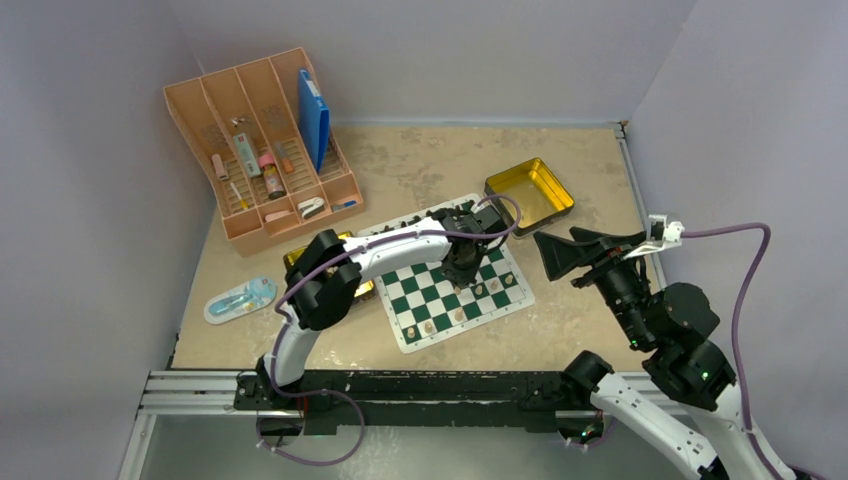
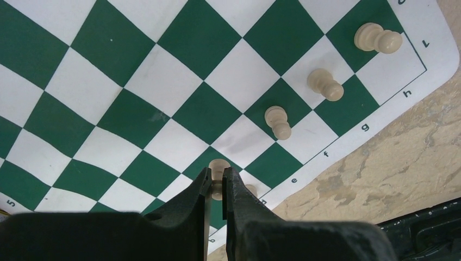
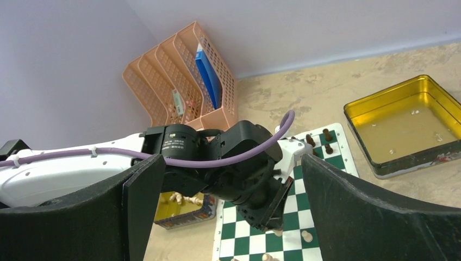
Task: Set up the chess pieces on the board
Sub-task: Place the chess piece on the chessboard.
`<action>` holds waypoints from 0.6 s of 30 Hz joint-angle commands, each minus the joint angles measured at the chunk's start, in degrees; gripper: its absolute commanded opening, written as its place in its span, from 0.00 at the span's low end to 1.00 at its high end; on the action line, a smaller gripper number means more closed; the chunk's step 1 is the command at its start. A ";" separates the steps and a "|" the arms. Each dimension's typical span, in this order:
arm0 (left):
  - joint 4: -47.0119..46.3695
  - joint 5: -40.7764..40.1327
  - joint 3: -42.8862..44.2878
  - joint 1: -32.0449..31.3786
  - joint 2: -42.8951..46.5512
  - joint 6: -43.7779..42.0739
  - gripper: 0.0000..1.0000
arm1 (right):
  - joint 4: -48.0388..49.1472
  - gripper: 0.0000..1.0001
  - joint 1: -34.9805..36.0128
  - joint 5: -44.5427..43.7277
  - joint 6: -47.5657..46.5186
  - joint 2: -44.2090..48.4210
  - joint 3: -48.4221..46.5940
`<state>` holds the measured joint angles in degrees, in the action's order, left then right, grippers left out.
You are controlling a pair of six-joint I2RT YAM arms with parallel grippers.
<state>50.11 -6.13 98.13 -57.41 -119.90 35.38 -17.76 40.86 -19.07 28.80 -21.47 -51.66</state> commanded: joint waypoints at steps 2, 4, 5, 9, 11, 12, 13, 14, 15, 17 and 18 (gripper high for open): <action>-2.20 1.16 2.68 -0.34 -0.51 0.31 0.06 | 1.14 0.97 0.10 -1.76 -0.94 0.51 -1.96; -2.25 1.74 2.85 -0.35 -0.97 0.46 0.06 | 1.07 0.97 0.10 -1.81 -0.96 0.56 -1.95; -2.30 2.14 2.86 -0.40 -1.10 0.55 0.06 | 0.99 0.97 0.10 -1.89 -1.00 0.57 -2.00; -3.01 2.68 2.73 -0.51 -1.42 0.68 0.06 | 0.81 0.97 0.12 -2.02 -0.94 0.64 -2.12; -3.23 2.79 2.85 -0.56 -1.71 0.62 0.06 | 0.97 0.97 0.10 -2.09 -0.97 0.64 -2.05; -3.28 2.78 2.90 -0.58 -1.86 0.58 0.06 | 0.97 0.97 0.10 -2.11 -0.99 0.64 -2.04; -3.34 2.87 2.94 -0.60 -2.08 0.57 0.06 | 0.85 0.97 0.10 -2.11 -0.99 0.64 -1.97; -3.27 2.94 3.08 -0.59 -2.24 0.57 0.06 | 0.85 0.97 0.06 -2.11 -1.00 0.64 -1.96; -3.31 2.96 3.12 -0.60 -2.34 0.57 0.06 | 0.85 0.97 0.09 -2.18 -1.02 0.64 -1.95; -3.47 3.07 3.21 -0.59 -2.65 0.49 0.06 | 0.80 0.97 0.10 -2.31 -0.97 0.74 -1.95; -3.56 3.07 3.28 -0.62 -2.77 0.54 0.06 | 0.80 0.97 0.12 -2.36 -0.97 0.79 -1.98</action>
<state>47.99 -3.57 98.91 -57.58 -122.04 35.38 -17.80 40.86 -20.10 28.77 -21.34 -51.68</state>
